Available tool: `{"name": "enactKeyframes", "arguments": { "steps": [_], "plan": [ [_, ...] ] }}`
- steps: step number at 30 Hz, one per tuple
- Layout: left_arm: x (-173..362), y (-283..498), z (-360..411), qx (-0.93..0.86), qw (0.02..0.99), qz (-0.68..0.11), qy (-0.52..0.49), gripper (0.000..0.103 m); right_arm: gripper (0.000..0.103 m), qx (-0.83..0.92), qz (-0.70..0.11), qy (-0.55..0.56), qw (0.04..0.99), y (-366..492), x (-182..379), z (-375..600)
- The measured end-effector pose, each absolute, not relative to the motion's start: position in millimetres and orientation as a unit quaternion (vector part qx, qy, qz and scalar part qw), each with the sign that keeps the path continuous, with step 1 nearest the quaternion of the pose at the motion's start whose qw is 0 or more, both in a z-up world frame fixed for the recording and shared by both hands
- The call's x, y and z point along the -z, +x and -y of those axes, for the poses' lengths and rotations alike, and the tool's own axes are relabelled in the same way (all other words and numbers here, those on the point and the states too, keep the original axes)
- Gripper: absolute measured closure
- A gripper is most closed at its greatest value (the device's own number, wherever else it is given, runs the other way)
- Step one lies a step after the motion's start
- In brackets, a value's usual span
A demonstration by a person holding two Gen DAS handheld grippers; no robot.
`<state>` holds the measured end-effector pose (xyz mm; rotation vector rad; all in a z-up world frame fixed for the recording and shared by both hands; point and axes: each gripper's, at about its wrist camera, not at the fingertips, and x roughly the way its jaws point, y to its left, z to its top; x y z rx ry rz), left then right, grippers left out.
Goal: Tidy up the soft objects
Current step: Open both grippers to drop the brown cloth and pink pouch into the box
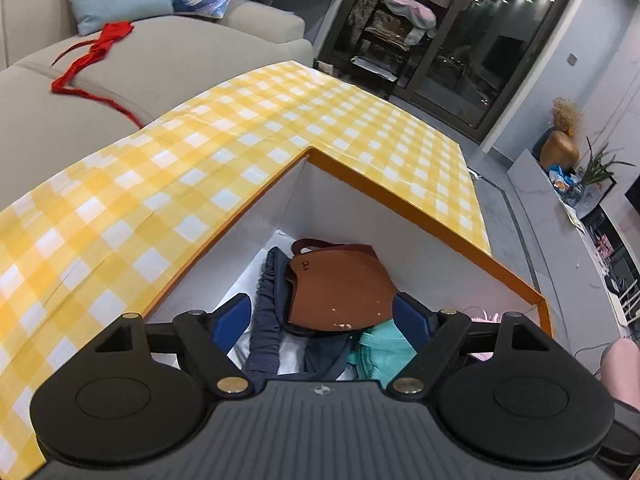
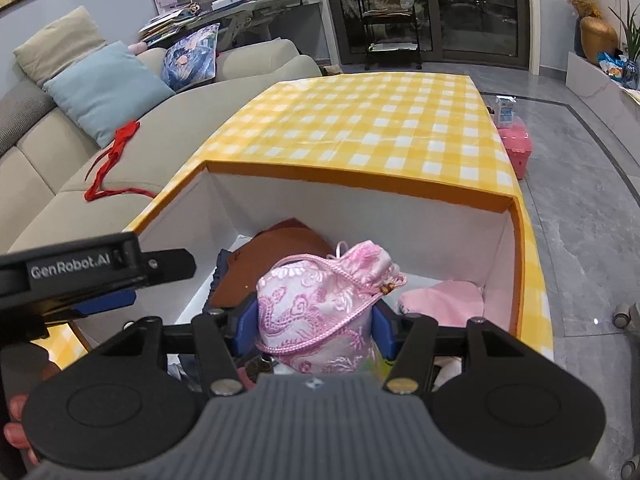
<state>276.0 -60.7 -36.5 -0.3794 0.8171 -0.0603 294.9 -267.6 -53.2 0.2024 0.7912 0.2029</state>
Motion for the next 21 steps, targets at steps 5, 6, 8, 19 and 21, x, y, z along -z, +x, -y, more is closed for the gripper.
{"name": "enactKeyframes", "arguments": {
  "steps": [5,6,8,19,21],
  "plan": [
    [38.7,274.6,52.3,0.015,0.897,-0.396,-0.194,0.009,0.034,-0.091,-0.392,0.081,0.912,296.3,56.5,264.0],
    [38.8,274.8,51.5,0.014,0.898,-0.397,-0.189,0.009,0.034,-0.090,-0.393,0.081,0.912,296.3,57.4,263.2],
    [38.7,274.4,50.8,0.014,0.898,-0.398,-0.186,0.009,0.024,-0.098,-0.397,0.084,0.909,296.8,58.0,261.1],
    [34.9,268.9,50.4,-0.009,0.909,-0.388,-0.149,0.009,0.003,-0.079,-0.398,0.044,0.913,296.1,51.5,243.8],
    [32.4,266.9,53.0,0.002,0.915,-0.381,-0.130,0.007,0.003,-0.072,-0.402,0.036,0.912,295.9,50.1,241.0]
  ]
}}
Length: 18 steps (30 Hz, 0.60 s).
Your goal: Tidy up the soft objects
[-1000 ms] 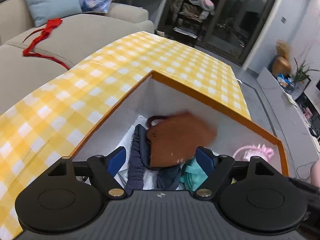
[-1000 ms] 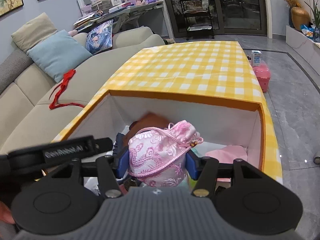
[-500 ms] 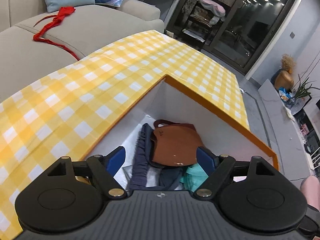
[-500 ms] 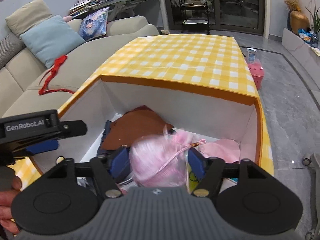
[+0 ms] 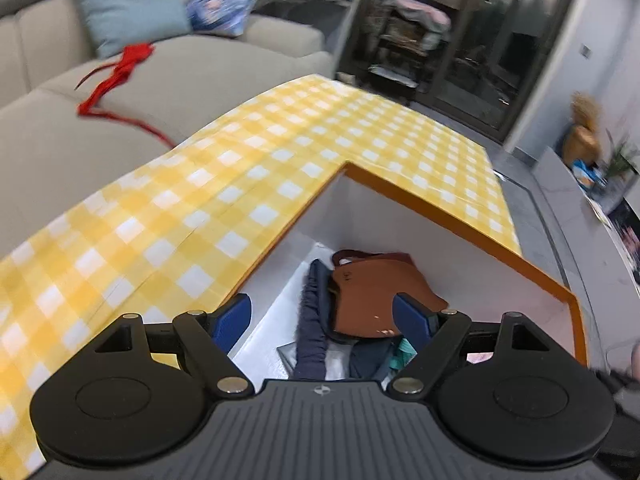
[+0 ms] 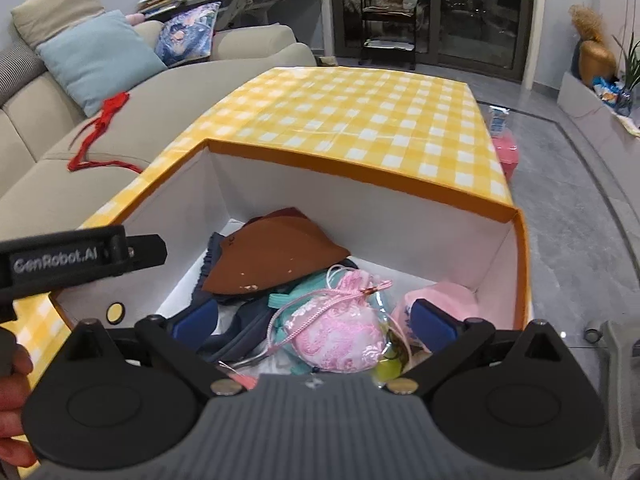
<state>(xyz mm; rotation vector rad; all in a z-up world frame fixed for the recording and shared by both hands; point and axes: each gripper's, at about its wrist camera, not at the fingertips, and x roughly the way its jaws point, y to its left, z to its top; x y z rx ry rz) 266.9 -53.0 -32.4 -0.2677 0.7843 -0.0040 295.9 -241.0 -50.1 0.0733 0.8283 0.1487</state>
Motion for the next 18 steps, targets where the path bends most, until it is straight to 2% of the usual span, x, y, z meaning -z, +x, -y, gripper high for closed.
{"name": "enactKeyframes", "arguments": {
  "steps": [7,18],
  "plan": [
    [19.4,256.1,68.4,0.017,0.929,-0.364,-0.059,0.006,0.003,-0.052,-0.411,0.010,0.910,288.1,41.4,235.0],
    [-28.2,223.5,67.6,0.079,0.942,-0.319,-0.076,0.006,0.003,-0.026,-0.370,-0.031,0.928,235.2,-2.2,233.7]
  ]
}}
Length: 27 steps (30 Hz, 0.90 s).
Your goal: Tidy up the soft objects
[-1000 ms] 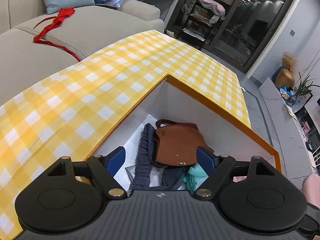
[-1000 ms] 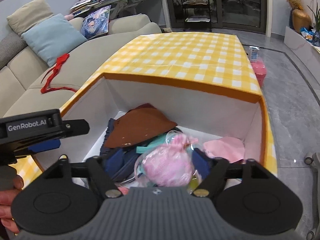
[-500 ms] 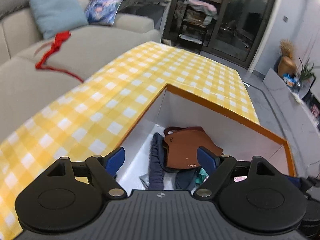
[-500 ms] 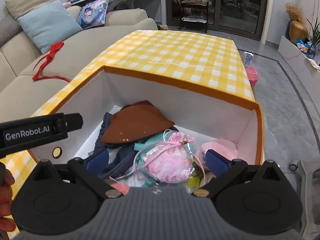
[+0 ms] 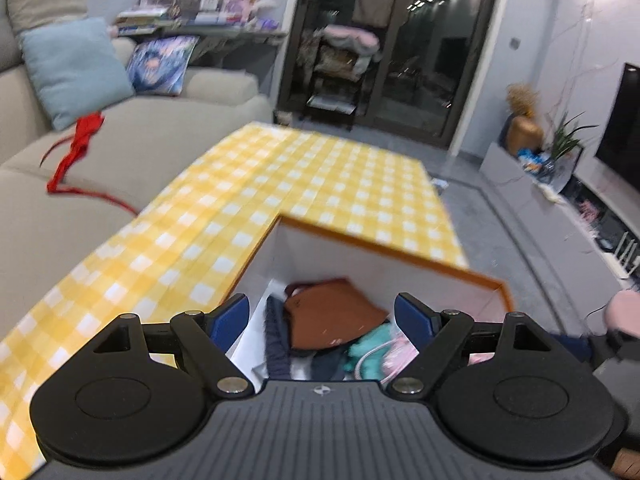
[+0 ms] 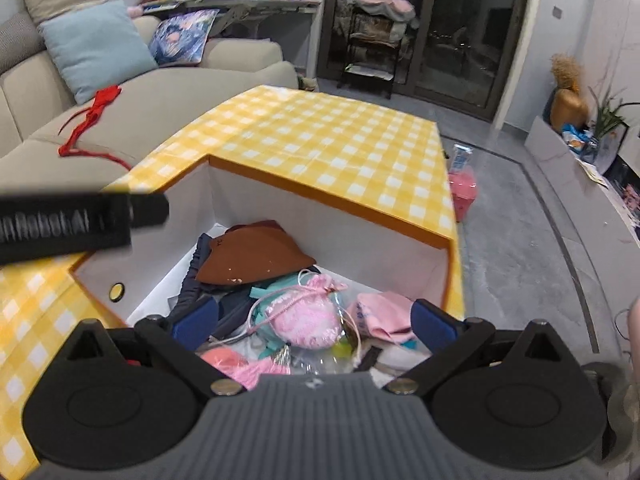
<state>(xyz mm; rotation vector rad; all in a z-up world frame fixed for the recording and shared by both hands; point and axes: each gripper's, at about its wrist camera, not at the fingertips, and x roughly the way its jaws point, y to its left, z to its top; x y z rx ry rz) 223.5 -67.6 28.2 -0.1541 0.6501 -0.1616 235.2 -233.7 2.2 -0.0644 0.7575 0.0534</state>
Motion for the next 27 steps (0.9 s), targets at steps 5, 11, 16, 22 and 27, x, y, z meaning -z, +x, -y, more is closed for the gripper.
{"name": "enactKeyframes", "arguments": {
  "steps": [5,11,16,22,27],
  "plan": [
    [-64.2,197.8,64.1,0.097,0.950,-0.289,-0.069,0.006,0.003,-0.011,-0.355,-0.009,0.935,195.8,-29.1,233.9],
    [-111.5,159.3,55.2,0.143,0.952,-0.262,-0.071,0.006,0.003,0.000,-0.326,0.017,0.945,139.5,-70.1,228.9],
    [-133.3,126.9,44.9,0.180,0.944,-0.265,-0.085,0.006,0.003,0.014,-0.309,0.034,0.950,88.6,-87.7,220.5],
    [-123.8,93.1,48.8,0.177,0.937,-0.299,-0.025,0.006,0.003,0.038,-0.319,0.073,0.944,40.7,-80.6,219.7],
    [-103.7,83.9,53.1,0.172,0.919,-0.354,0.003,0.006,0.003,0.048,-0.358,0.082,0.929,23.8,-67.6,211.5]
  ]
}}
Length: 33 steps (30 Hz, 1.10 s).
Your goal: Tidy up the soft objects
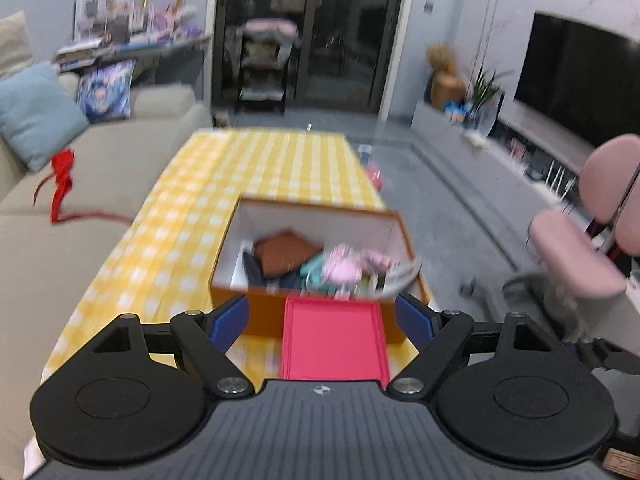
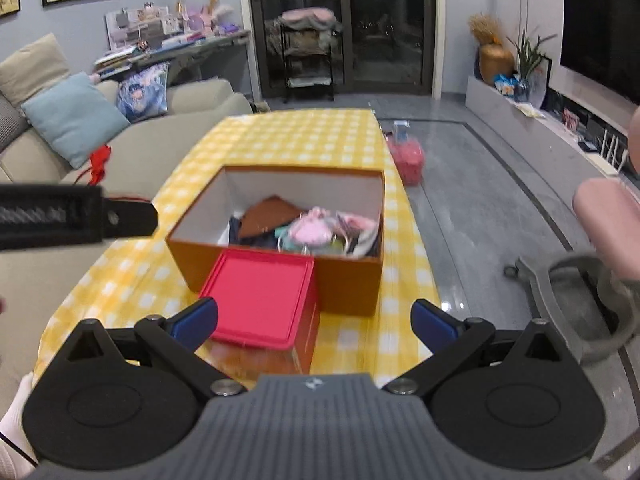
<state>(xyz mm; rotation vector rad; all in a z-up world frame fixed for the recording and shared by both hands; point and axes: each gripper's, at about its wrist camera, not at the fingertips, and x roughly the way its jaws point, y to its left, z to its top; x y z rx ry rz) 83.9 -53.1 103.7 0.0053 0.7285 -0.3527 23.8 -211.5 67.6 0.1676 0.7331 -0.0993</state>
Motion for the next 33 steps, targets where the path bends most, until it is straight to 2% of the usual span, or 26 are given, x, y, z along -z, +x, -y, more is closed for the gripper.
{"name": "enactKeyframes", "arguments": {
  "steps": [7,33],
  "plan": [
    [-91.4,83.3,61.4,0.198,0.890,-0.407,0.058,0.006,0.003,0.067,-0.378,0.081,0.920,35.7,-73.5,202.9],
    [-92.6,80.9,32.1,0.161,0.906,-0.390,0.042,0.006,0.003,0.057,-0.383,0.087,0.918,43.2,-81.0,179.8]
  ]
}}
